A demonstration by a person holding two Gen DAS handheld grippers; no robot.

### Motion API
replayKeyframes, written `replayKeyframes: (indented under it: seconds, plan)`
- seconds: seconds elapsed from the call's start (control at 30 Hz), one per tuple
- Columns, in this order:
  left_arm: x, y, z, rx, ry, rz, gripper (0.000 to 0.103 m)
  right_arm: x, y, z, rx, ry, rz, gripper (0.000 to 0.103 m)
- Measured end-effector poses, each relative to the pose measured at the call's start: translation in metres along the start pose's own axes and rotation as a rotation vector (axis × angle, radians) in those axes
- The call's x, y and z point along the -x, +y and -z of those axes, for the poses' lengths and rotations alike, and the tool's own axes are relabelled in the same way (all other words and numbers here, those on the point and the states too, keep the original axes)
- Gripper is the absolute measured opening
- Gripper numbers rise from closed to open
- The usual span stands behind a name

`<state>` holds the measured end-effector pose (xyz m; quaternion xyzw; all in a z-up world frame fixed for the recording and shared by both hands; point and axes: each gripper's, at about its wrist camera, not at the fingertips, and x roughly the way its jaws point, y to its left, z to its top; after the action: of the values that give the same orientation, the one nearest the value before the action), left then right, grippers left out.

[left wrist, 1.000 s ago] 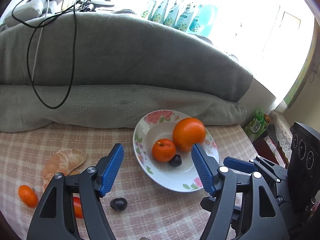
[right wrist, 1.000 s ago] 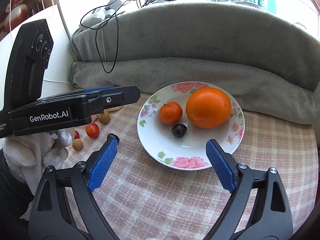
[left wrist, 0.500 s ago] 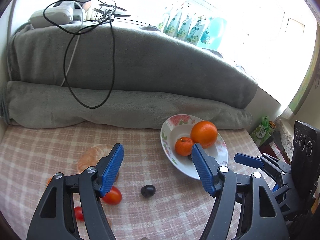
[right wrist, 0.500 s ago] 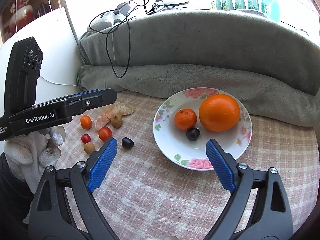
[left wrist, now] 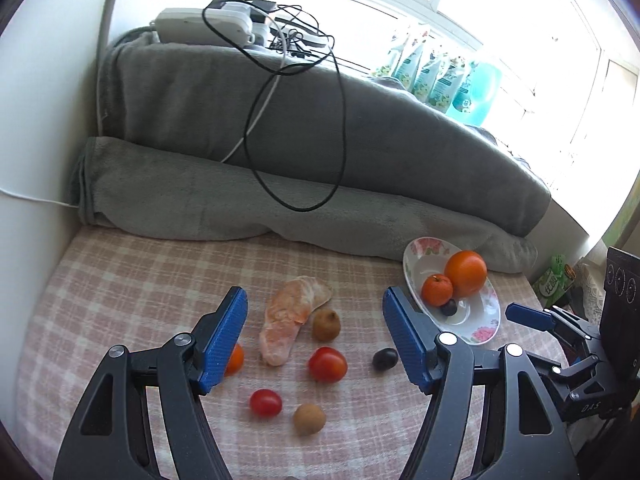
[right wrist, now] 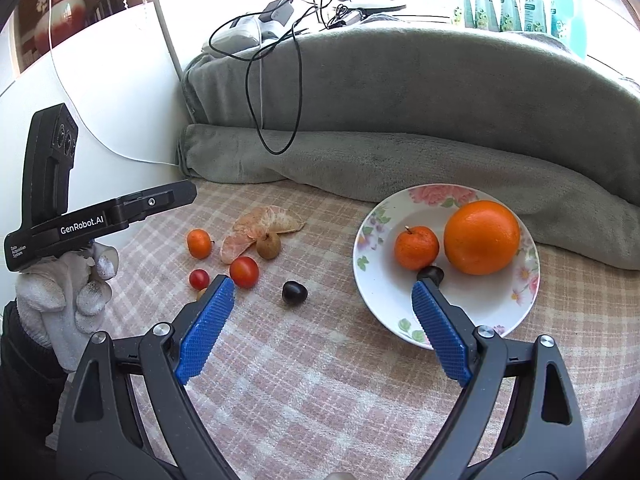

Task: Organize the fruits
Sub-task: 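Move both tools back to the remaining fruit on the cloth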

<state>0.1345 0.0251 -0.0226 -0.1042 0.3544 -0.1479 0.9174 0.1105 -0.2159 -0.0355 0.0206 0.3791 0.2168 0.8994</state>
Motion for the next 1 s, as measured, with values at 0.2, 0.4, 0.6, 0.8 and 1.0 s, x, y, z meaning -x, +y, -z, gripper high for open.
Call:
replayKeyframes:
  seconds: [0.2,0.4,0.6,0.8,1.0]
  plan:
    - [0.006,0.030,0.007,0.046,0.002,-0.034,0.070,-0.011,0.013,-0.003,0.027,0.015,-0.013,0.092]
    - [0.000,0.048,0.020,0.080,0.037,-0.043,0.070,-0.026,0.028,-0.005,0.055,0.040,-0.034,0.085]
    - [-0.009,0.056,0.028,0.096,0.065,-0.044,0.068,-0.044,0.044,-0.004,0.086,0.075,-0.058,0.078]
    - [-0.019,0.061,0.035,0.093,0.098,-0.037,0.061,-0.065,0.056,-0.004,0.104,0.112,-0.081,0.070]
    - [-0.031,0.064,0.037,0.097,0.122,-0.026,0.051,-0.085,0.070,-0.002,0.124,0.154,-0.098,0.063]
